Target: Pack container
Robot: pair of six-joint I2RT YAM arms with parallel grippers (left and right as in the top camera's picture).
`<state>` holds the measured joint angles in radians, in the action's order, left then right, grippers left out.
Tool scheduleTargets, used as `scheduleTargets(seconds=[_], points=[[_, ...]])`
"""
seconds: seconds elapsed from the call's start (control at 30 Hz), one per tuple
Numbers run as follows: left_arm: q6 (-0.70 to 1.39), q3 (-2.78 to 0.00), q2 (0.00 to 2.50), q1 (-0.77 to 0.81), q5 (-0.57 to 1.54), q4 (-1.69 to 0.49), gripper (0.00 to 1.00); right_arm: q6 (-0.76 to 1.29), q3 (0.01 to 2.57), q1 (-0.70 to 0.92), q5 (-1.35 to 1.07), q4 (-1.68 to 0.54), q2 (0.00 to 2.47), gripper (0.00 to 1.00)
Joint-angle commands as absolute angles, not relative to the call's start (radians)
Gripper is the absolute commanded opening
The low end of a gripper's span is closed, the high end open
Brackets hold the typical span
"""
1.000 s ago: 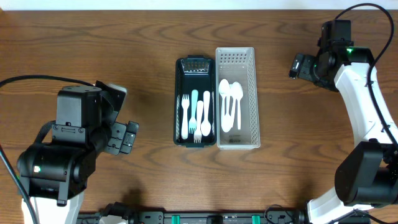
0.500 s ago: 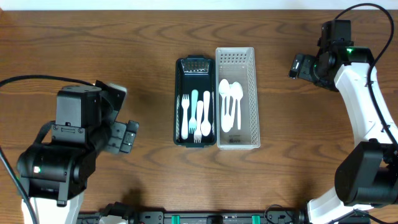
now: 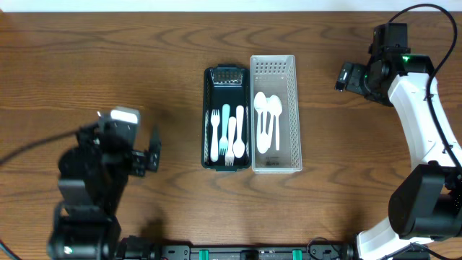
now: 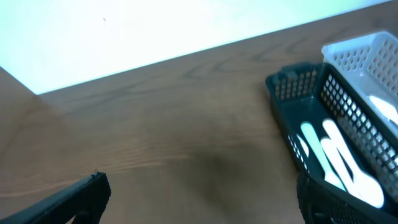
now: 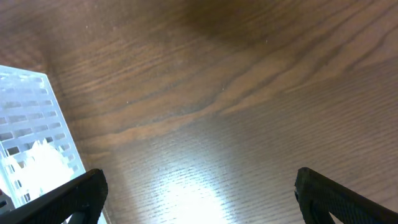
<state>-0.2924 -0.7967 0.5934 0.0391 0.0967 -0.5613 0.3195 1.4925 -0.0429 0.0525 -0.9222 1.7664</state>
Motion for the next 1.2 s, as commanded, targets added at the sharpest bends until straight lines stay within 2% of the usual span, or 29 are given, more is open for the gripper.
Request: scheduleTargets(seconds=[0.0,0.3,0.47,0.73,1.17], points=[[-0.294,-0.646,0.487,0.029,0.149,-0.513,0.98,0.317,1.509,-0.047,0.052,-0.924,1.756,0.99],[-0.272,-0.311,0.193,0.029,0.157,-0.408,0.98,0.317,1.509,-0.047,0.052,-0.924,1.756,0.99],[-0.273,-0.233,0.086,0.029,0.157,-0.401,0.98,0.317,1.509,-0.047,0.052,-0.924,1.756,0.99],[-0.273,-0.168,0.001,0.029,0.146,-0.398,0.98,0.317,1.509,-0.047,0.052,-0.924,1.756,0.99],[-0.272,-0.124,0.002,0.029,0.147,-0.383,0.98,0.318,1.509,-0.047,0.052,-0.924,1.756,0.99]])
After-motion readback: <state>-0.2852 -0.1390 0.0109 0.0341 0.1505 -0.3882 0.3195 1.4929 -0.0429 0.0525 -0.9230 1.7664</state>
